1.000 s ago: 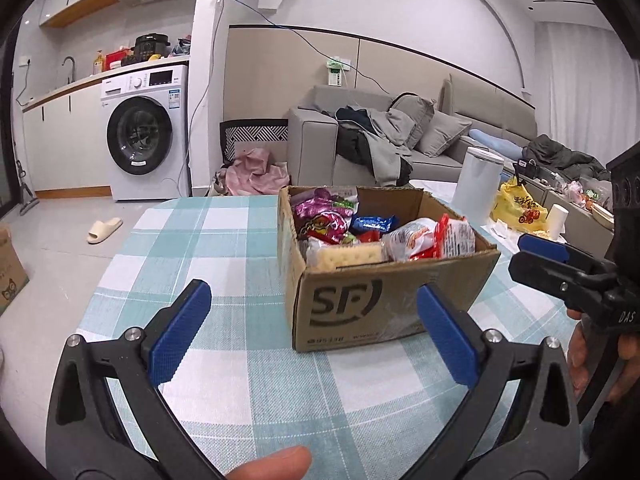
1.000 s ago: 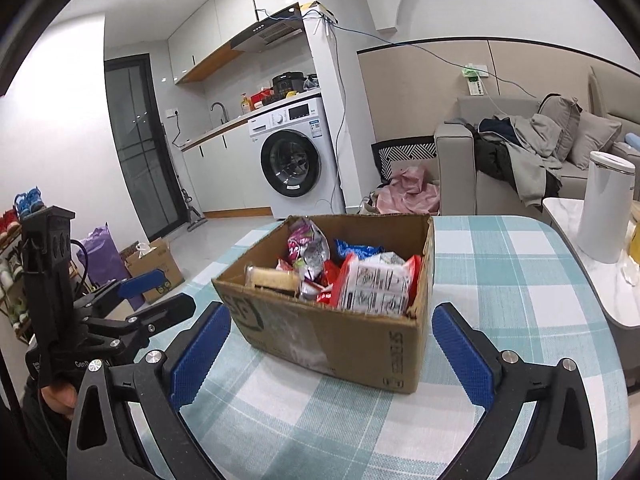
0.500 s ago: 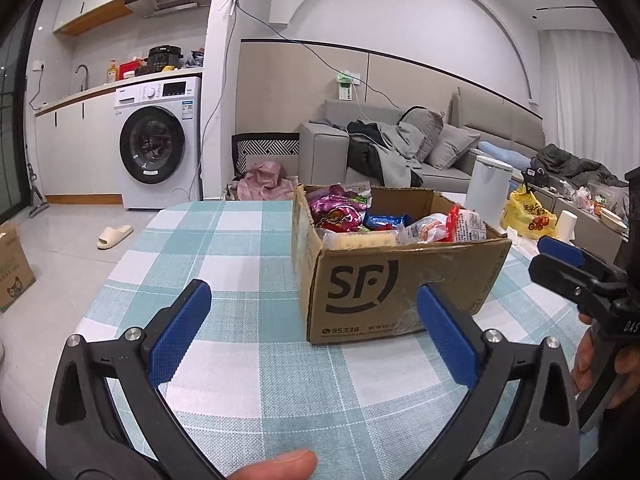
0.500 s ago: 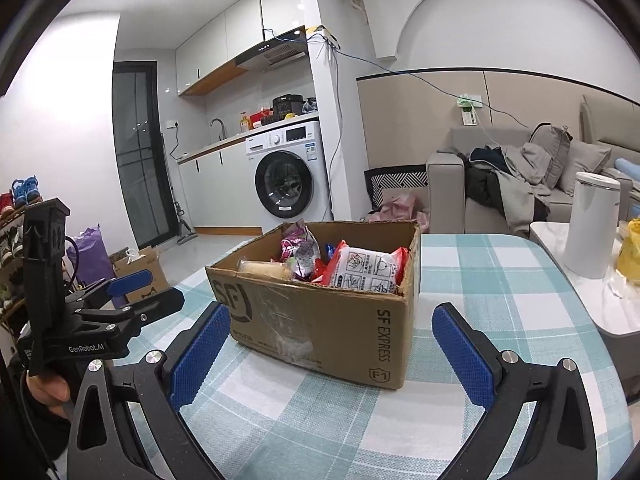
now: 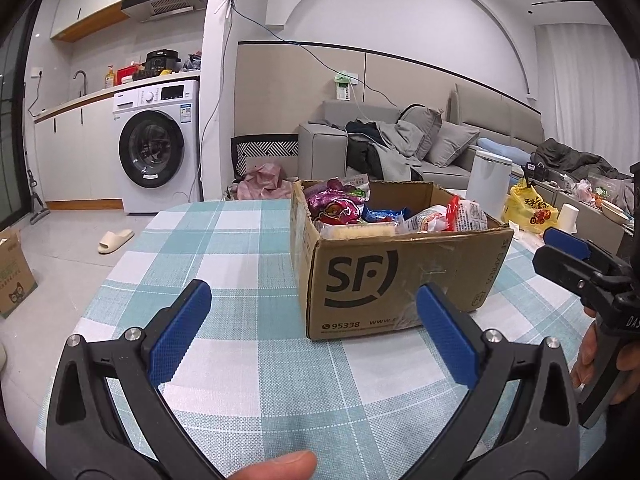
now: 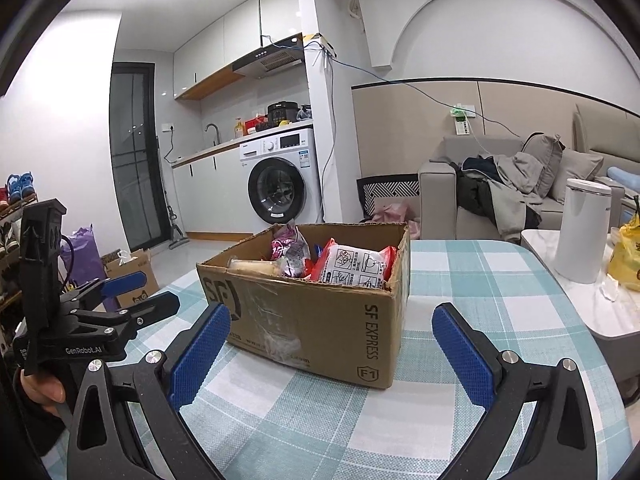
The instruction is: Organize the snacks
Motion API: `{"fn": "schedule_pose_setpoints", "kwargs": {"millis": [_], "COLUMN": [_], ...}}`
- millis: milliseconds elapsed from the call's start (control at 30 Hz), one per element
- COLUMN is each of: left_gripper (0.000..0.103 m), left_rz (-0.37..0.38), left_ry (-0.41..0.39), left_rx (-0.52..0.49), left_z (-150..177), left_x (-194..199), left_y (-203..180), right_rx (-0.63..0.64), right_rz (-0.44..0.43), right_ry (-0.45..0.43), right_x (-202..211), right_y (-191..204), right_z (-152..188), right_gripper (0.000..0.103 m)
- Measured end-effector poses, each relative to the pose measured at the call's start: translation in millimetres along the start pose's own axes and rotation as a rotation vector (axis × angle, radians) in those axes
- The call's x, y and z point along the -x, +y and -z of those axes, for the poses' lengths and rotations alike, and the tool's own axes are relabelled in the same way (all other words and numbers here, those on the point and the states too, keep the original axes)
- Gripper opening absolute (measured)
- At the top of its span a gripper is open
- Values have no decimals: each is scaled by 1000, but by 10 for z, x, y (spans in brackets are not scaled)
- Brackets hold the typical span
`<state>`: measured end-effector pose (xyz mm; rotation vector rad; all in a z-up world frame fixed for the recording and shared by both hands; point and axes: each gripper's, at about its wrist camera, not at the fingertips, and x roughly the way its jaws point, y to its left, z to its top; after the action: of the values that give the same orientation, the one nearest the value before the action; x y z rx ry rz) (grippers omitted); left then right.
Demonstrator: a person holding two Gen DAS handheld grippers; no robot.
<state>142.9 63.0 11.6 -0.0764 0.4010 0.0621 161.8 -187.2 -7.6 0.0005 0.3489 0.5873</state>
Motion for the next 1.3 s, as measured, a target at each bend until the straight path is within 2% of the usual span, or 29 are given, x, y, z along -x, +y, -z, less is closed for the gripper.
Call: {"fn": "schedule_pose_setpoints", "kwargs": {"millis": [367,1300], "left_gripper": [102,102], "left_rz": [3,8], "left_ry": [11,8], "left_rx": [2,-10], "left_z": [10,16], "left_x": [-15,-40], "left_y": [20,18], "right_rx": [46,38], "right_rz": [-8,-10], "right_ry": [-4,3], "right_x": [24,13], "right_y": [98,99], "right_z": [31,51], "right_gripper": [103,103]}}
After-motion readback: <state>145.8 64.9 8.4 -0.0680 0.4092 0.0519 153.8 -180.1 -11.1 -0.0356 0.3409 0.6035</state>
